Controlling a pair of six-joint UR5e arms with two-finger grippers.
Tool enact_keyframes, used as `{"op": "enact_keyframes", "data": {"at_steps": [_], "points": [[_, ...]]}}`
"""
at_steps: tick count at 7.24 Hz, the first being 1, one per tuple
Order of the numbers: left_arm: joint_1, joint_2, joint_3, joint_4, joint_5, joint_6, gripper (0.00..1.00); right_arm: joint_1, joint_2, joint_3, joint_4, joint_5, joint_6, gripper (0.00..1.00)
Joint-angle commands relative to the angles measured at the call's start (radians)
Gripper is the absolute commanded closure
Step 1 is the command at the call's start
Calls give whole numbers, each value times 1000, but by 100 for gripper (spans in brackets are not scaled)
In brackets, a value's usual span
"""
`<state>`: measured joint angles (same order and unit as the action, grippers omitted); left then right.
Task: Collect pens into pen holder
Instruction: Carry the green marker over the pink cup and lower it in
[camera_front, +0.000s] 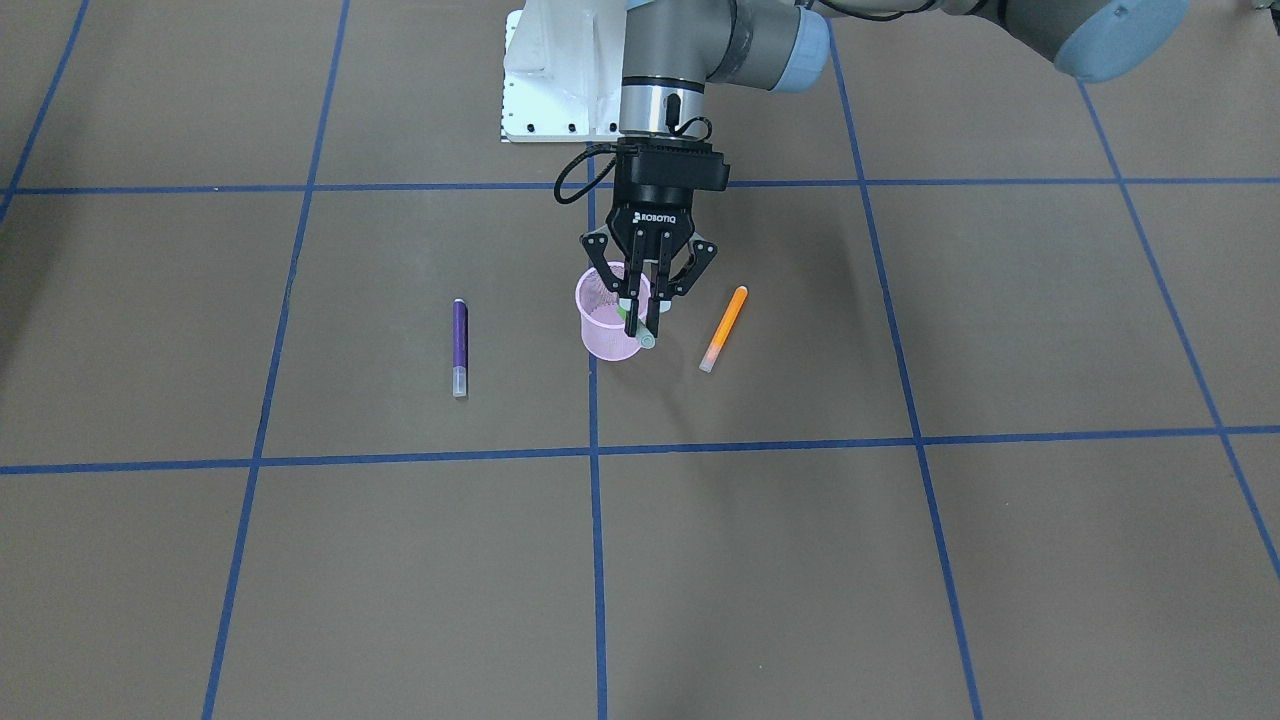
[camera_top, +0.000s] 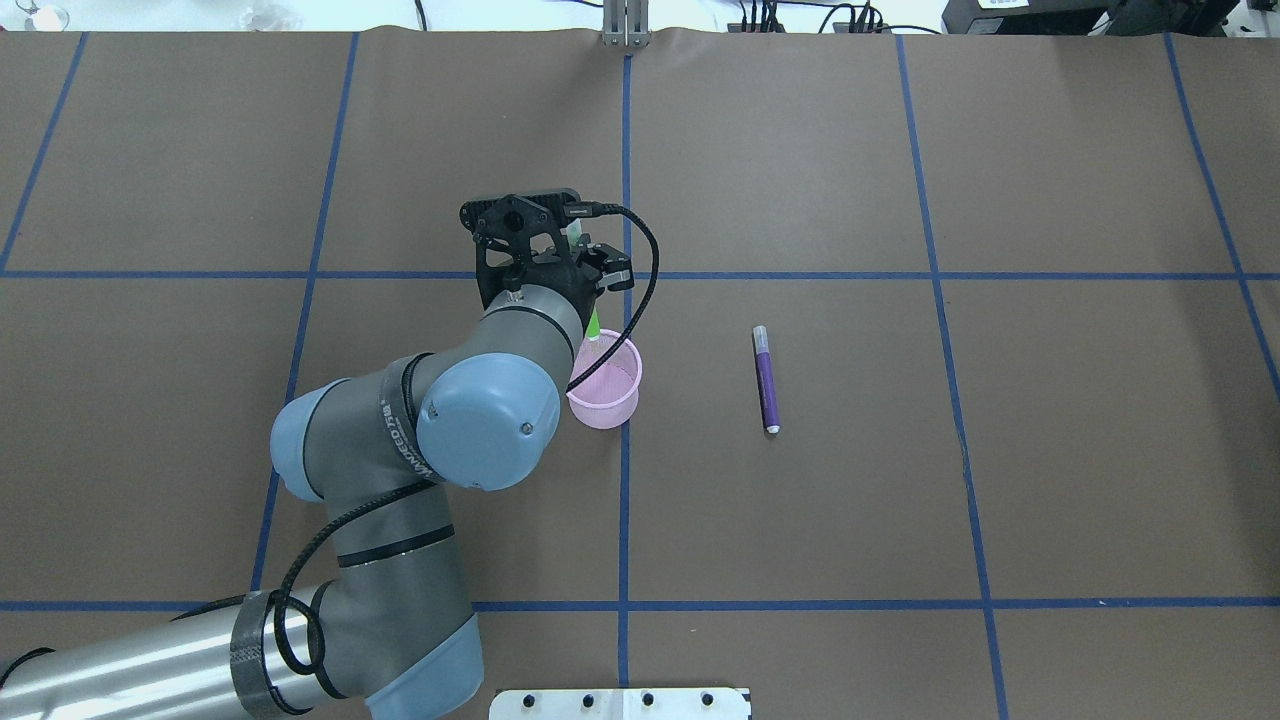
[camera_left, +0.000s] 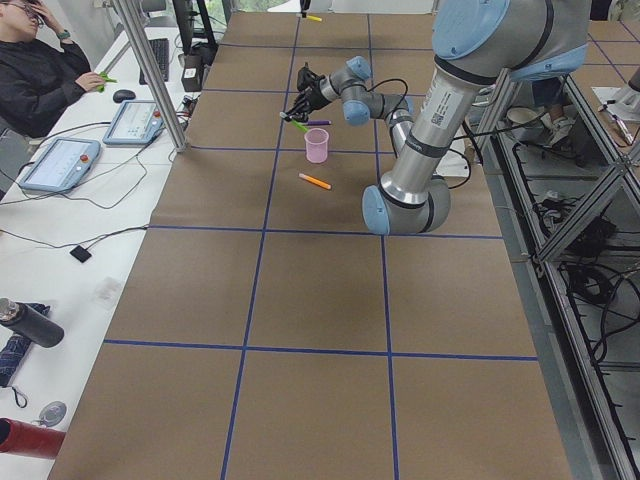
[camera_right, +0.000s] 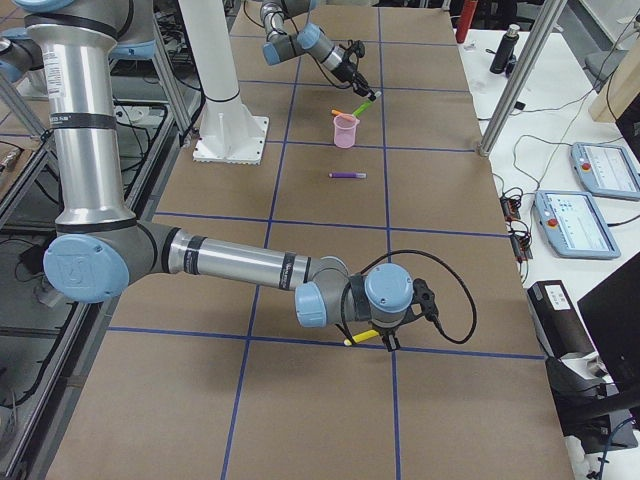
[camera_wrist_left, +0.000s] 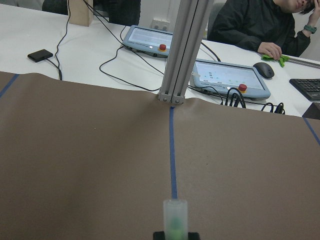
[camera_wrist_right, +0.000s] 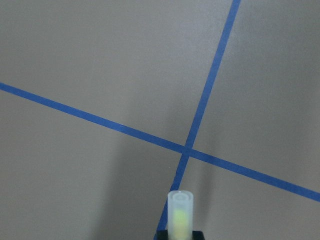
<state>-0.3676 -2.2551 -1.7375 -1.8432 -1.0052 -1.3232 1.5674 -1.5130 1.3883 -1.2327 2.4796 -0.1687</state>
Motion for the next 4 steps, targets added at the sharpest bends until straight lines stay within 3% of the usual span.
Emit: {"op": "enact_keyframes", "data": {"at_steps": [1, 4], "points": [[57, 5, 15, -10, 52, -4, 100, 5, -7, 52, 10, -1, 79, 100], [101, 5, 59, -47, 102, -7, 100, 5, -10, 124, 13, -8, 106, 100]]}}
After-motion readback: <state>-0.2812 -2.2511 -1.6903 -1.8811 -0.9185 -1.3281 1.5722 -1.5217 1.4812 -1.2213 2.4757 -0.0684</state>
